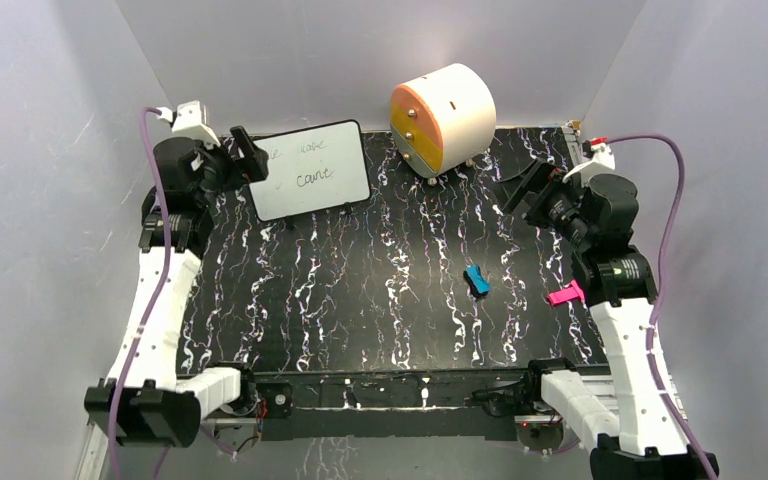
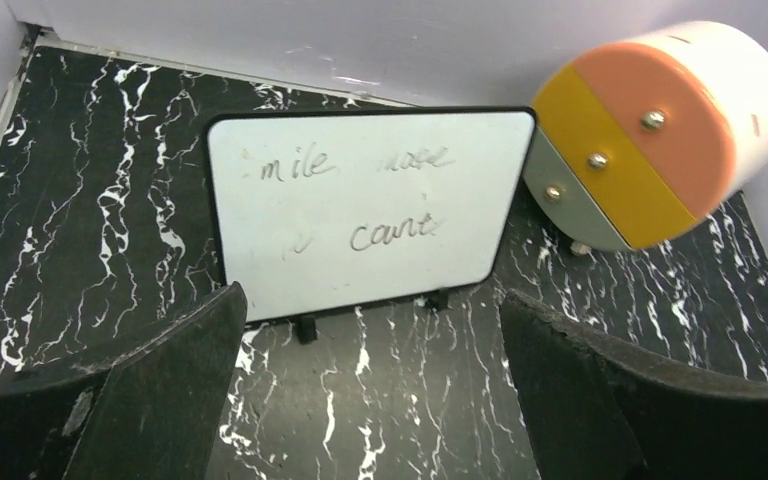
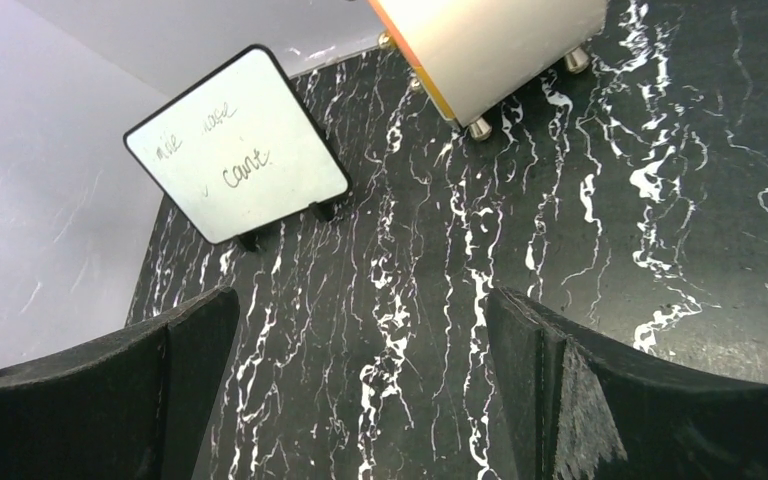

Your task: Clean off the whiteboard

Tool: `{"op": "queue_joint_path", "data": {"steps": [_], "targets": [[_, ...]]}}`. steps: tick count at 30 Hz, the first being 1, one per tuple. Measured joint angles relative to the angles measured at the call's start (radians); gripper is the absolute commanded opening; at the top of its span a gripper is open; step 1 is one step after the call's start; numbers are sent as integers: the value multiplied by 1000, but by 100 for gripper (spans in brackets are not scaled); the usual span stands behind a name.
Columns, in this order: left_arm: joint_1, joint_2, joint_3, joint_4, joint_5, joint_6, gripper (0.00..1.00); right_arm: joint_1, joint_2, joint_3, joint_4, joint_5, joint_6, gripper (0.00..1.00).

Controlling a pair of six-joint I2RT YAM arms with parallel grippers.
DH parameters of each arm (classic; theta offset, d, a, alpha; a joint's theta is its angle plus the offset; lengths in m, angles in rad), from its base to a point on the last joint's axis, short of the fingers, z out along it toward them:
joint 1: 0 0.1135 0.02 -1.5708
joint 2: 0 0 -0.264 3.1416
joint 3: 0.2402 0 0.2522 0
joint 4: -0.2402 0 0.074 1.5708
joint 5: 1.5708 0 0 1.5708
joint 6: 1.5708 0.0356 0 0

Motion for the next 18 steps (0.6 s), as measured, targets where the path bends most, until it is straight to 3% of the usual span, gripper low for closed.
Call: {"op": "queue_joint_path", "data": {"steps": [7, 18], "targets": [[112, 152, 0, 141, 111, -40, 97, 0, 50, -26, 24, -91, -36, 95], [370, 452, -58, 515, 529, -208, 88, 0, 50, -58, 41, -146, -51, 95]]}}
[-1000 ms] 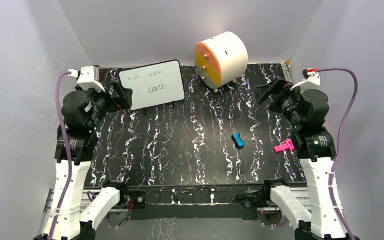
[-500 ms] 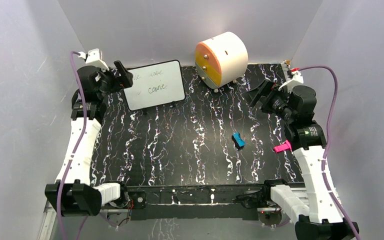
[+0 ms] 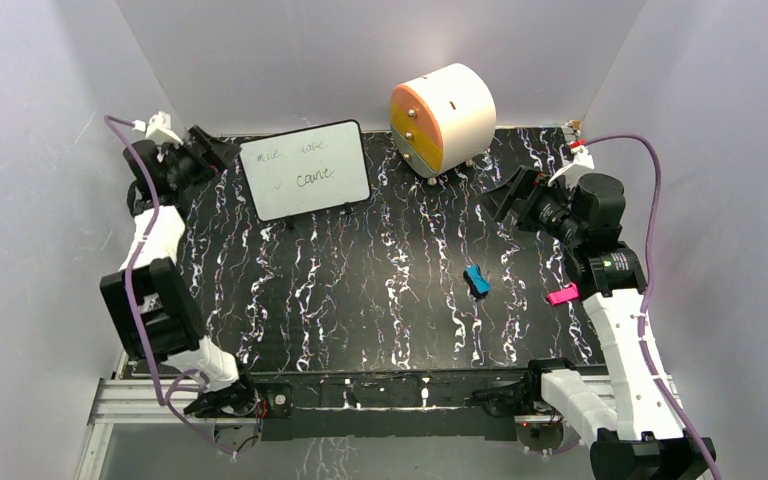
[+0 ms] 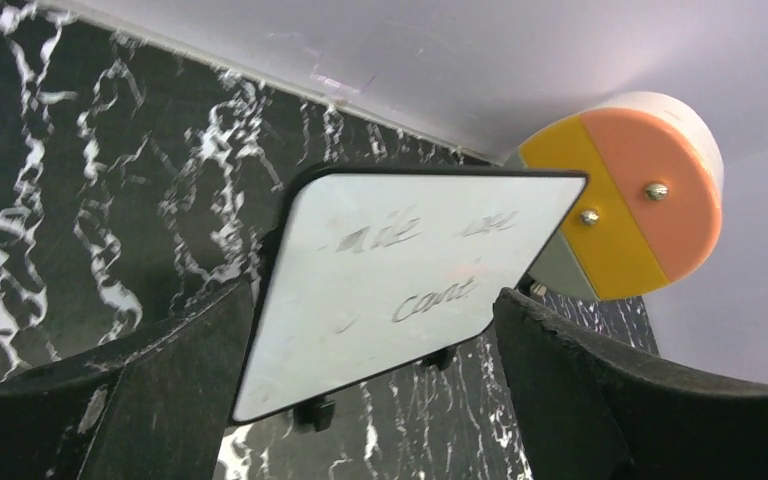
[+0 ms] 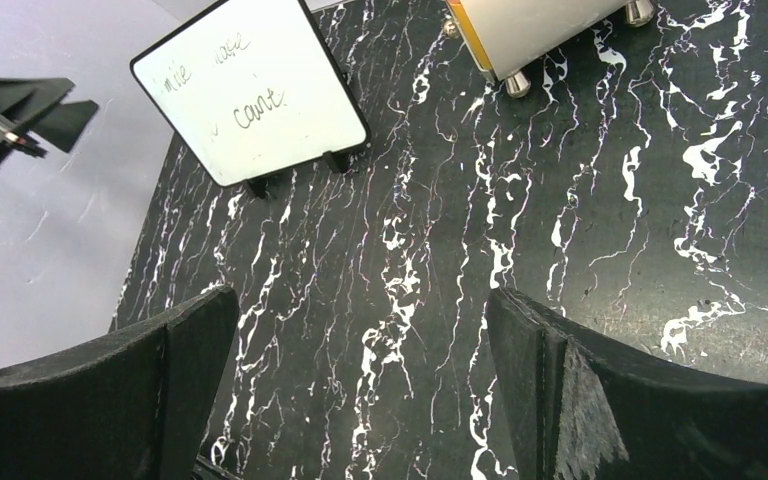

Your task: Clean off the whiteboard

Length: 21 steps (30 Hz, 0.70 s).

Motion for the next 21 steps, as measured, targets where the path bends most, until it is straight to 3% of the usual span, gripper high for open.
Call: {"op": "queue_joint_path", "data": {"steps": [5, 18, 21], "targets": [[85, 119, -61, 132, 138, -49, 84, 0, 0, 0, 0, -4, -5, 95], [79, 466, 34, 519, 355, -167, 69, 0, 16, 0, 5, -9, 6, 94], [79, 494, 36, 593, 380, -214, 54, 0, 36, 0, 17, -19, 8, 92]]}}
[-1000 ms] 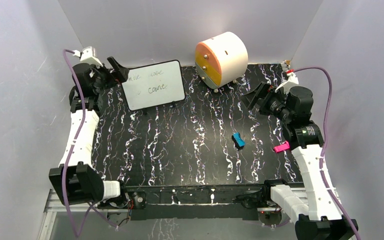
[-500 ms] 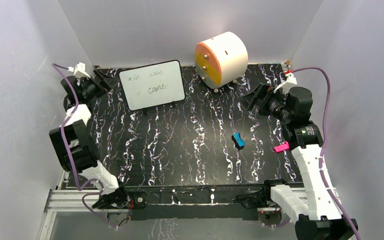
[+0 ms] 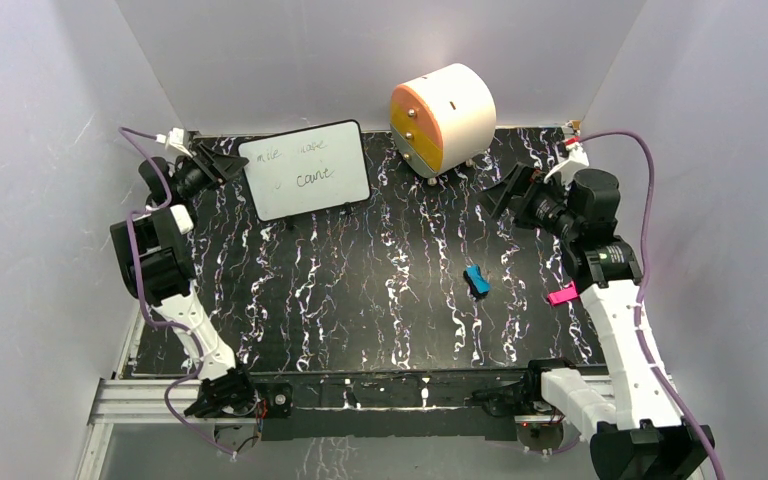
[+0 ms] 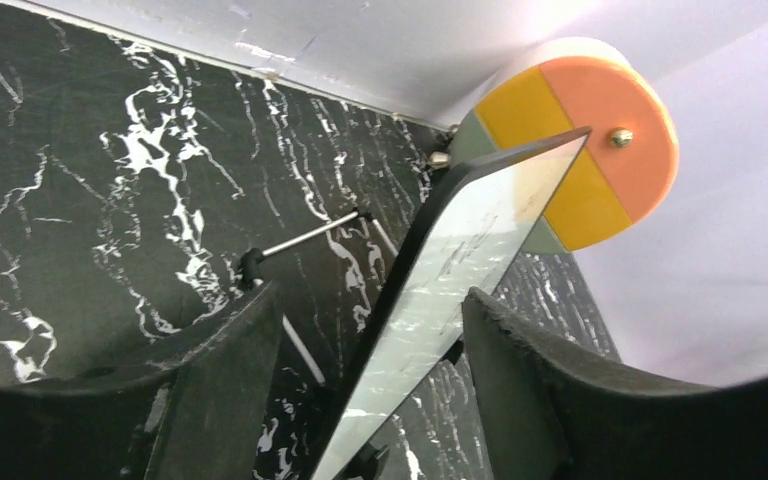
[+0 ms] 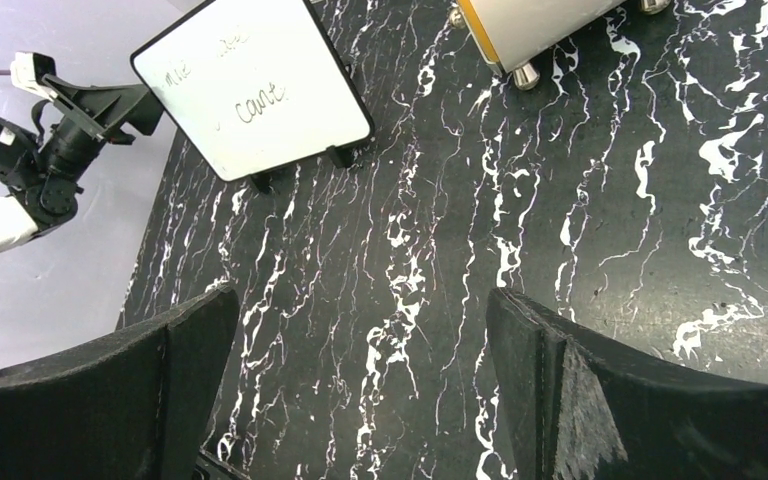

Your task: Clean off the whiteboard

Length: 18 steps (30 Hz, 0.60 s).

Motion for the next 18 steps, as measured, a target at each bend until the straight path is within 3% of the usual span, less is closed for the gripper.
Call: {"op": "queue_joint_path", "data": {"steps": [4, 10, 14, 18], "targets": [[0, 3, -3, 94, 32, -44, 46, 0, 59, -11, 22, -13, 0, 92], [0, 39, -17, 320, 111, -134, 44, 5, 115, -25, 28, -18, 0, 92], [0, 101, -8, 384, 146, -165, 42, 7, 117, -25, 35, -21, 0, 92], [0, 170, 23, 413, 171, -196, 29, 10, 118, -25, 40, -21, 2, 92]]}}
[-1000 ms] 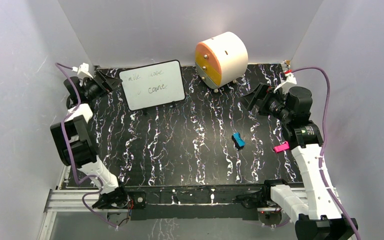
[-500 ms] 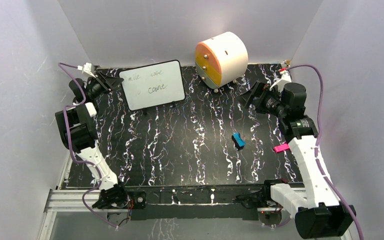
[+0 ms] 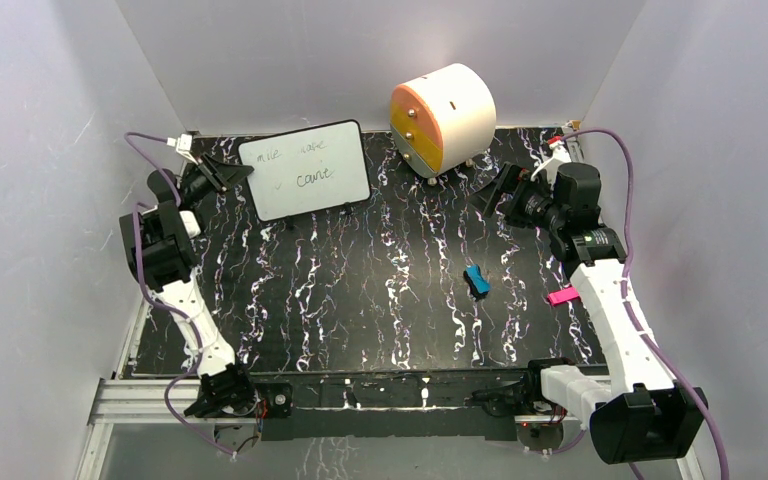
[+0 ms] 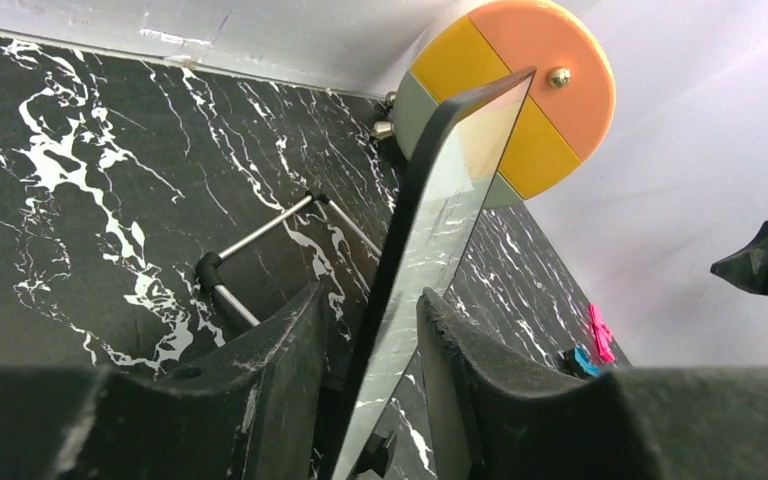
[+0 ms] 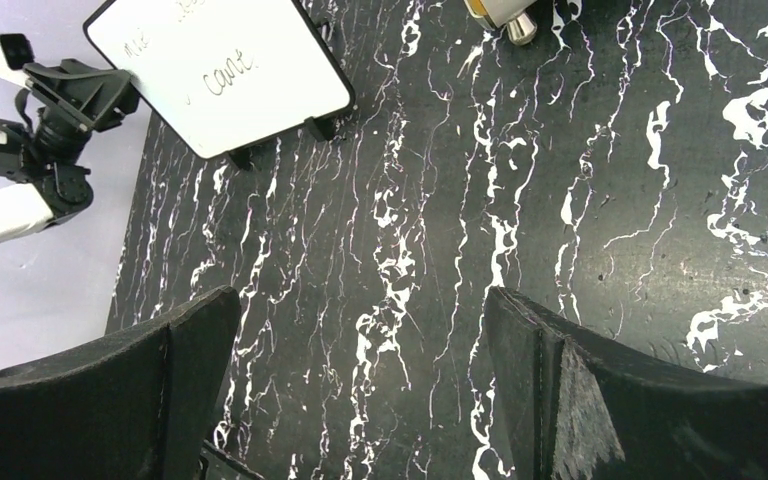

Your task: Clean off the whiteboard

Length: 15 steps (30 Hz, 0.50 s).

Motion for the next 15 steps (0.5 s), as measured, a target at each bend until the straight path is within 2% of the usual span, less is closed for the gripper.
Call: {"op": "queue_joint_path", "data": {"steps": [5, 12, 15], "targets": [[0, 48, 35, 65, 40, -51, 19, 4, 8, 3, 15, 0, 6, 92], [-3, 124, 78, 278, 98, -253, 7, 9, 14, 31, 17, 6, 10, 92], [-12, 126, 72, 309, 112, -266, 3, 10, 14, 43, 18, 8, 10, 92]]}}
